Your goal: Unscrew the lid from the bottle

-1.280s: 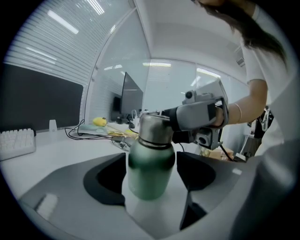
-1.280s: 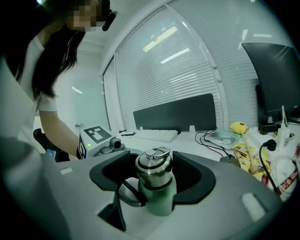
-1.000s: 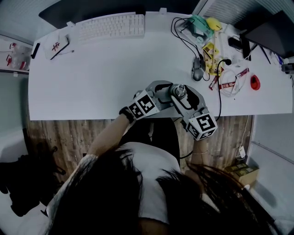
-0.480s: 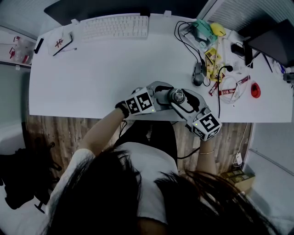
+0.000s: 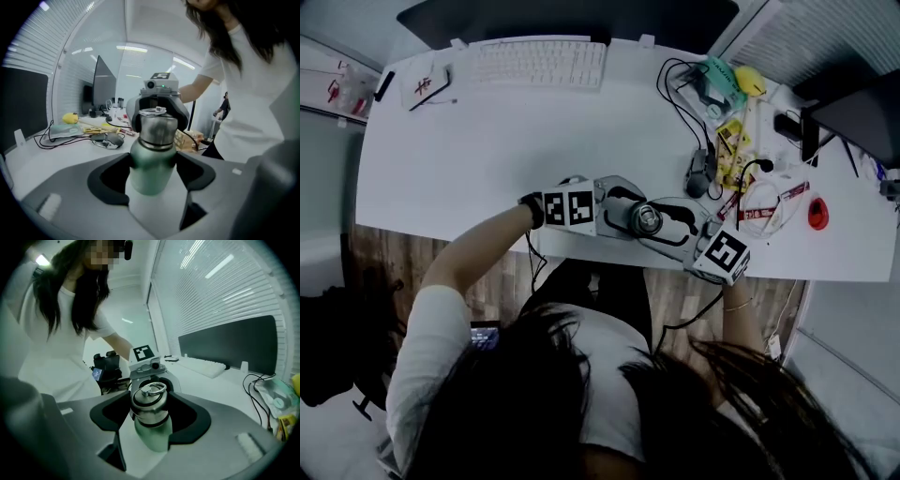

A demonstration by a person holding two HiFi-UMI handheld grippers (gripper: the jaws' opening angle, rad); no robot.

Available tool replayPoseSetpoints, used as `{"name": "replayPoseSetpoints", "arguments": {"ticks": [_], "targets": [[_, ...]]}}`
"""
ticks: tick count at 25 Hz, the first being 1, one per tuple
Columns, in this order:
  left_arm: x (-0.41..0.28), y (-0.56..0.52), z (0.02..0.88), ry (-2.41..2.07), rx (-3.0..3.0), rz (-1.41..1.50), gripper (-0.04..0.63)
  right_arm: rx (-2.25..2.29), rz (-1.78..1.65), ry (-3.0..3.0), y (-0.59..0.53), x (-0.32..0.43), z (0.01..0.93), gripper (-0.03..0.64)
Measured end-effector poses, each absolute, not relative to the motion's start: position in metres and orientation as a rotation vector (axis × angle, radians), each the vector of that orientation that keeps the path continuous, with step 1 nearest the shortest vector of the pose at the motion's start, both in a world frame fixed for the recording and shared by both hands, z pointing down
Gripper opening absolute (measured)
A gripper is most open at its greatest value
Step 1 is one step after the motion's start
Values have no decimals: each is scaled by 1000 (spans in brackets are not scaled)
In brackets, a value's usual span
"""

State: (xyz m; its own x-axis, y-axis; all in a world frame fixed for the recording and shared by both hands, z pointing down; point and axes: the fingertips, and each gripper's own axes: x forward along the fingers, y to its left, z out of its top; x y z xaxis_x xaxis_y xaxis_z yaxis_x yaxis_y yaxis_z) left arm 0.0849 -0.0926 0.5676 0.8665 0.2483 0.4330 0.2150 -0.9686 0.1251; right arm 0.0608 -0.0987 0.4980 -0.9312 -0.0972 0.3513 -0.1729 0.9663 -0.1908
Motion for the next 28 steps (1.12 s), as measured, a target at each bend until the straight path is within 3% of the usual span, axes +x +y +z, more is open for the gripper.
{"name": "replayPoseSetpoints", "arguments": {"ticks": [5,9,15,28], "targets": [[85,-92,567,441,2973,735,365,-31,256,-2741,-95,59,500,253],[84,-93,567,373,2983,699,365,36,299,-2735,-97,60,502,254],[84,-92,569,213,2982,644,365,454,476,-2743,-99,71,498,257],[86,-93,568,-86,2955,578,365,1441,470,-2607,-102,84,494,256]]}}
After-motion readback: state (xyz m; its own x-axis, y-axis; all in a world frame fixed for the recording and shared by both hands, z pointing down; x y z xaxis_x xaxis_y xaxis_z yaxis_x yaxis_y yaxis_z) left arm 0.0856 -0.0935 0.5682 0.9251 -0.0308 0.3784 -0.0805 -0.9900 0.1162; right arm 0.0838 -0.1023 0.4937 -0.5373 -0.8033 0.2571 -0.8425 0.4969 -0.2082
